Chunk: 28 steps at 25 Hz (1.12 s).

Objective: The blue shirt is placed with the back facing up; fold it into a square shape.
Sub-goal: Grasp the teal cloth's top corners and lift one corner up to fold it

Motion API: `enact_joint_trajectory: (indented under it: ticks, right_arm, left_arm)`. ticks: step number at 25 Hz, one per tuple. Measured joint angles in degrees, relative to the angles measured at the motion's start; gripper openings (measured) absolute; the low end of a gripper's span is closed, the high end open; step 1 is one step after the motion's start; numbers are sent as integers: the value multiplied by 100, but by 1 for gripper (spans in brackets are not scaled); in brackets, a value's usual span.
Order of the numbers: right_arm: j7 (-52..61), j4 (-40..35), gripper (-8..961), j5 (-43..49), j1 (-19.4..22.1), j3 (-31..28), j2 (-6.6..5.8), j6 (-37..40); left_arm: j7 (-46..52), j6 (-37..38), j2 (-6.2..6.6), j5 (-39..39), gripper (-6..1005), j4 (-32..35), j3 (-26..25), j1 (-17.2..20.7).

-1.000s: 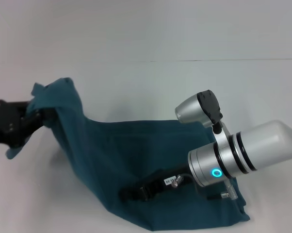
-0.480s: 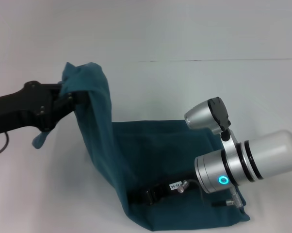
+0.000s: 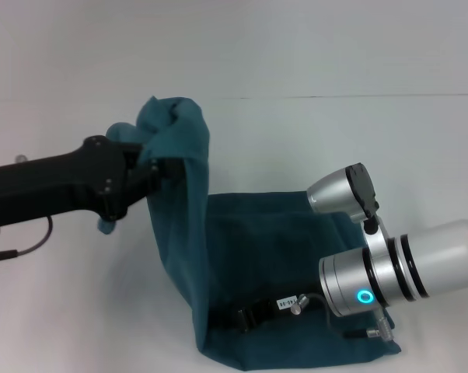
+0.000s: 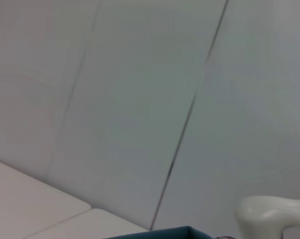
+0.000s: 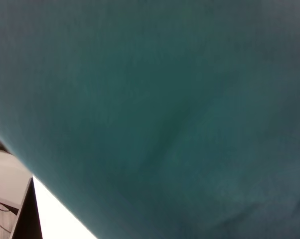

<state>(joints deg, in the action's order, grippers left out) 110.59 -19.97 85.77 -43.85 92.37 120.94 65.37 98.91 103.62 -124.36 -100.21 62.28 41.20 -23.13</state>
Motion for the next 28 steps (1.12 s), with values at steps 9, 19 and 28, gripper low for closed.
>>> enact_joint_trajectory:
  ticks: [9,19,28]
  right_arm:
    - [-136,-2,45,-124,107,4,6,7]
    - [-229,-13,53,-268,247,31,8,26]
    - [-304,-17,61,-433,393,44,8,29]
  left_arm:
    - [-69,-79,-12,228,29,-239,672,-14]
    - [-160,-138,-9,542,28,-411,1056,-97]
    - [-546,-294,-17,680,29,-1024,1183,-279]
